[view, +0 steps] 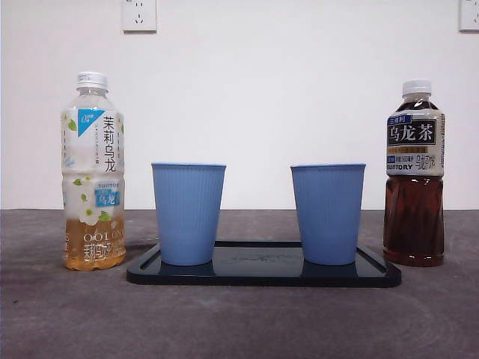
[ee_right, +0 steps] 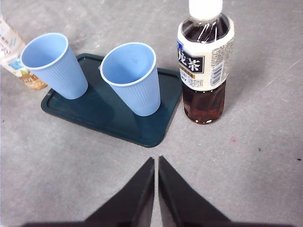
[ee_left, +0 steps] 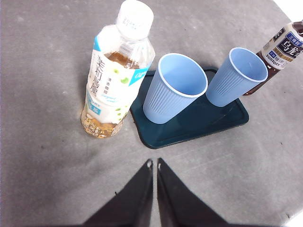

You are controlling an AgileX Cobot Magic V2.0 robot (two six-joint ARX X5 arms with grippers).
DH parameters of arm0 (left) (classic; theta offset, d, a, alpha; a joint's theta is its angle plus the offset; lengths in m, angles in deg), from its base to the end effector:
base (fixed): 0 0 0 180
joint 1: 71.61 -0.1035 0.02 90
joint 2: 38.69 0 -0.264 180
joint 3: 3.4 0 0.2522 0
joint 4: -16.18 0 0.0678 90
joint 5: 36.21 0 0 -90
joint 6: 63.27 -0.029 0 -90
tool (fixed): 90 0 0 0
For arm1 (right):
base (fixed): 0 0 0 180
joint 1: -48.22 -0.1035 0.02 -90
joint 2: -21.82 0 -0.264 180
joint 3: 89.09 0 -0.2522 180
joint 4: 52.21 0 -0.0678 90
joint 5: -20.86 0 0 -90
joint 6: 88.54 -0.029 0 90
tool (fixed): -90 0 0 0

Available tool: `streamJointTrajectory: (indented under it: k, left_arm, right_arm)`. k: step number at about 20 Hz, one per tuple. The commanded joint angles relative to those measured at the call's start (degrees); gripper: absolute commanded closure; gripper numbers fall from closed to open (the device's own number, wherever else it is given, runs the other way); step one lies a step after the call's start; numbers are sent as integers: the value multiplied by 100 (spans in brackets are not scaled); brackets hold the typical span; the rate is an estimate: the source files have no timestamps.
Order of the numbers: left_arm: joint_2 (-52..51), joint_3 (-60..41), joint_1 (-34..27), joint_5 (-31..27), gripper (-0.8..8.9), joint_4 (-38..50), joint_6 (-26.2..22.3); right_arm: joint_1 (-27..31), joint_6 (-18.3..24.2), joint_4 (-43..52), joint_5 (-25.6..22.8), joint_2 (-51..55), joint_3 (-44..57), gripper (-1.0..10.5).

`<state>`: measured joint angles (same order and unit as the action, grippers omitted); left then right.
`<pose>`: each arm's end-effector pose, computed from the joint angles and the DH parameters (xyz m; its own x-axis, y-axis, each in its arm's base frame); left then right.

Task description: Pour the drink into the cup

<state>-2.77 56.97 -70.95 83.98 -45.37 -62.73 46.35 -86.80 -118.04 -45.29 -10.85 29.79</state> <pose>0.1097 -0.0158 0.3067 0.6836 -0.5108 -0.5214 0.4053 0.8597 -0.3108 0.0940 0.0148 0.3089 0.7132 0.4278 -0.5553 -0.3692 0.9026 0.2212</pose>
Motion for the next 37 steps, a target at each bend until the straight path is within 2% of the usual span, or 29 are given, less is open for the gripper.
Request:
streamJointTrajectory:
  k: [1,3,5,9,14,16,18,22,26,30,35,37]
  left_arm:
    - [22,125,11,24,701,59,-114]
    - [22,125,11,24,508,61,-114]
    - [22,125,11,24,393,59,-111]
    - [22,125,20,24,392,61,-96]
    - [22,125,55,24,392,66,-96]
    - [22,125,55,24,392,66,-96]
    - [22,125,55,24,392,66,-96]
    - [22,125,66,24,392,70,-98]
    - [22,125,129,24,392,70,-98]
    - [22,125,170,24,392,68,-98]
    - [22,125,173,24,392,66,-98]
    - [22,125,173,24,392,66,-98]
  right_arm:
    - [-17,83,37,11,-17,-87,883]
    - [-17,66,37,11,-17,-87,714]
    - [-17,2,37,9,-17,-87,610]
    - [-142,-339,203,13,-20,59,557]
    - [-595,-1561,1829,-57,-20,1141,520]
    - [-968,-2020,2763,-643,-50,1652,517]
    - [-1368,-2205,3532,-1272,-153,2068,512]
    - [-1967,-2210,5012,-2240,-693,2804,512]
    - [-2044,-1996,6196,-2743,-1517,3143,512]
    - [-2011,-1762,7287,-2850,-2441,3156,512]
    - [-1672,-1751,8491,-2833,-3567,3156,512]
    - [-1530,-1753,8970,-2688,-3943,3154,512]
